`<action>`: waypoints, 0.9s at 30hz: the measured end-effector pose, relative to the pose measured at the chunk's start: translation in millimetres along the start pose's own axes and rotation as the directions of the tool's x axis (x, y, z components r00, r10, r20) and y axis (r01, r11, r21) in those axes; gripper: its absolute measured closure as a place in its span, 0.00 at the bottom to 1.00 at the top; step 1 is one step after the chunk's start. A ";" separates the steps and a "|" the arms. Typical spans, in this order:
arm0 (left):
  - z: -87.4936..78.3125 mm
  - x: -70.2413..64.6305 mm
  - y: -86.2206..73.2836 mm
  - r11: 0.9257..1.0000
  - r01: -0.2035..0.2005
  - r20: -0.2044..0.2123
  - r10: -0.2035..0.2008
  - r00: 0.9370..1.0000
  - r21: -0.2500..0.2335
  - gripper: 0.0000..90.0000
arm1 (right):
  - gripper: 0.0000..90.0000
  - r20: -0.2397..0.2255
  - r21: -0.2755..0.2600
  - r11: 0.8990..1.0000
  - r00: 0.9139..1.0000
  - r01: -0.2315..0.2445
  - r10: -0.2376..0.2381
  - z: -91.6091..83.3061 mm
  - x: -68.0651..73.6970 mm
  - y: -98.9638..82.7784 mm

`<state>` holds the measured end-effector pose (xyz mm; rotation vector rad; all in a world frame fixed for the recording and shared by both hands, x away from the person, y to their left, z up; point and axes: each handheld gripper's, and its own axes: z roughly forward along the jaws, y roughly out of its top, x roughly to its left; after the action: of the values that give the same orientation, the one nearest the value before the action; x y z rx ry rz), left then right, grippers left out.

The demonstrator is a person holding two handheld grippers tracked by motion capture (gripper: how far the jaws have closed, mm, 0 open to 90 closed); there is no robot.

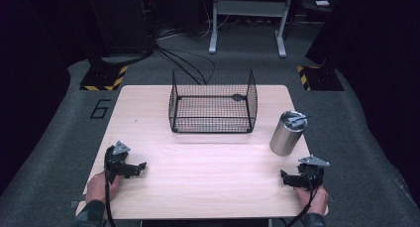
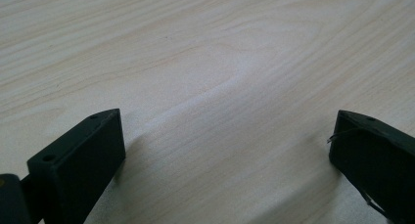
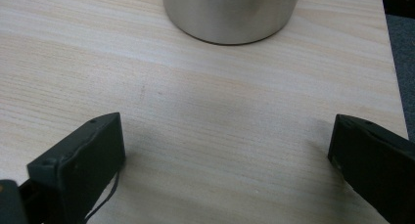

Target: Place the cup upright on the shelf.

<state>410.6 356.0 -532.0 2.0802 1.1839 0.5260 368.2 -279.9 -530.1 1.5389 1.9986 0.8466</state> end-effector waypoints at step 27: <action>0.2 -0.4 -0.1 1.000 0.008 0.003 -0.008 1.000 -0.001 0.00 | 0.00 -0.036 -0.105 0.994 0.999 -0.038 0.035 -27.0 -4.8 26.1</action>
<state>410.5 355.7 -532.2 2.0736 1.1896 0.5201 368.2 -284.9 -492.6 1.5152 1.9226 0.9831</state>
